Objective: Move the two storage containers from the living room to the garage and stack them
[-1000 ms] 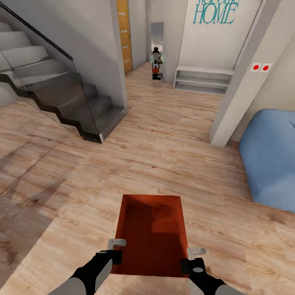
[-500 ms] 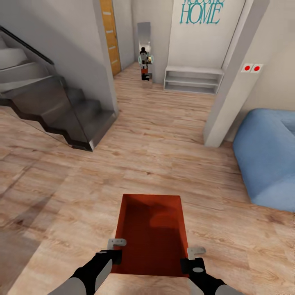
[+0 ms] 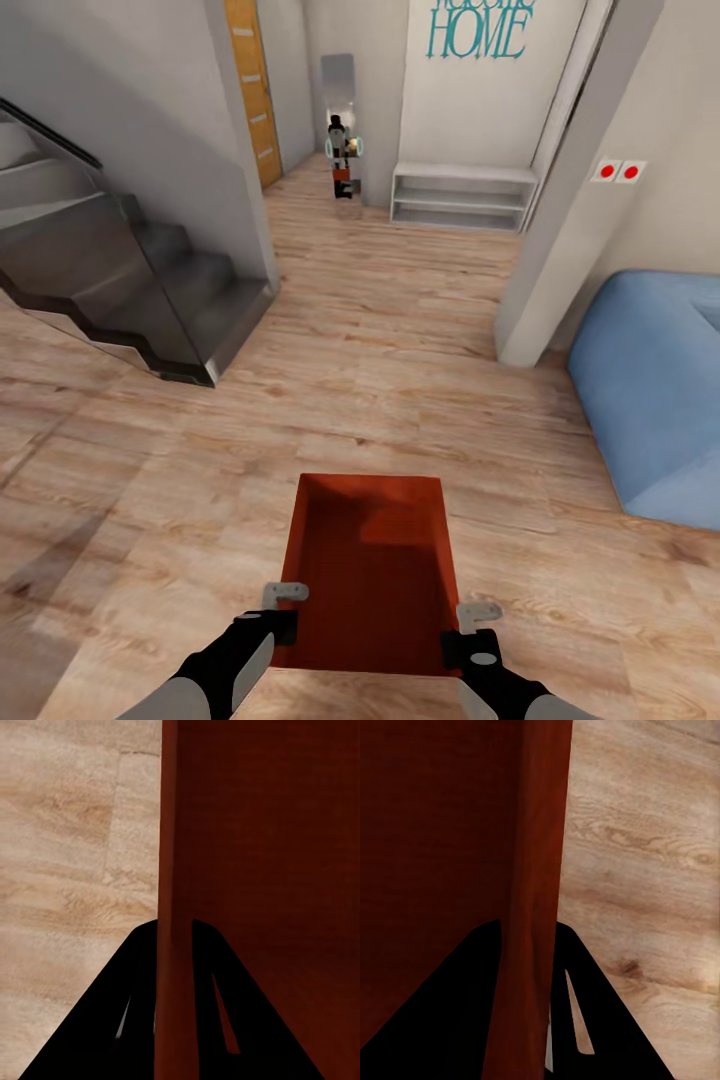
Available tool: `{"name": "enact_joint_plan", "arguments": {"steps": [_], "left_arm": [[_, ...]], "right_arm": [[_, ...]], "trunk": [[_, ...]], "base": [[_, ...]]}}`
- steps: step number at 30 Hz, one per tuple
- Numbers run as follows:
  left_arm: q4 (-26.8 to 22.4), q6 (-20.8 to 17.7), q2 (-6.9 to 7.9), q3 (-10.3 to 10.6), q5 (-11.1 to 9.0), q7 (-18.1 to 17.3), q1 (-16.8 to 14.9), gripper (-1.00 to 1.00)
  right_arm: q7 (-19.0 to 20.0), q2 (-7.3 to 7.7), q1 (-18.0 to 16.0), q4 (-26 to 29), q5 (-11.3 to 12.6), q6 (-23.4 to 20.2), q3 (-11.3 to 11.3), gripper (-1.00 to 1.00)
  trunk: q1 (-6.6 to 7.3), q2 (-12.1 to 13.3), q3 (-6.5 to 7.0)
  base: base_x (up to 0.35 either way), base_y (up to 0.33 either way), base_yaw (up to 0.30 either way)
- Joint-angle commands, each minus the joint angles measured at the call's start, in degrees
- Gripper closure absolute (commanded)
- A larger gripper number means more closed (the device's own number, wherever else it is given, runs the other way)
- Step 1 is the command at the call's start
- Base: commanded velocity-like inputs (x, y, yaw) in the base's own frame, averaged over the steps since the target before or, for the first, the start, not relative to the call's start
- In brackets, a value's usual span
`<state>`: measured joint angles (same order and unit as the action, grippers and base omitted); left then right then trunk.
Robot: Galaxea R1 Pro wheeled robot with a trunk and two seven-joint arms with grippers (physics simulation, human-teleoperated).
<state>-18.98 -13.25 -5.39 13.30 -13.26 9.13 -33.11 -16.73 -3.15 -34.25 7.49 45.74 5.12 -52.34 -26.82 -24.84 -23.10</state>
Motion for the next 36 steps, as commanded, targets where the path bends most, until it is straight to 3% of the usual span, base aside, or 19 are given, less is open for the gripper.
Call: {"name": "enact_joint_plan", "arguments": {"steps": [1, 36], "left_arm": [[-0.35, -0.21, 0.11, 2.01, -0.97, 0.27, -0.04, 1.00], [-0.35, -0.28, 0.11, 1.99, -0.97, 0.27, -0.04, 1.00]], "right_arm": [[-0.24, 0.60, -0.02, -0.02, 1.78, -0.90, -0.04, 1.00], [-0.32, 0.62, -0.02, -0.02, 1.77, -0.81, 0.00, 1.00]], "trunk": [[-0.06, -0.09, -0.08], [-0.06, -0.09, -0.08]], "base": [[0.319, 0.112, 0.000], [0.319, 0.112, -0.004]]}}
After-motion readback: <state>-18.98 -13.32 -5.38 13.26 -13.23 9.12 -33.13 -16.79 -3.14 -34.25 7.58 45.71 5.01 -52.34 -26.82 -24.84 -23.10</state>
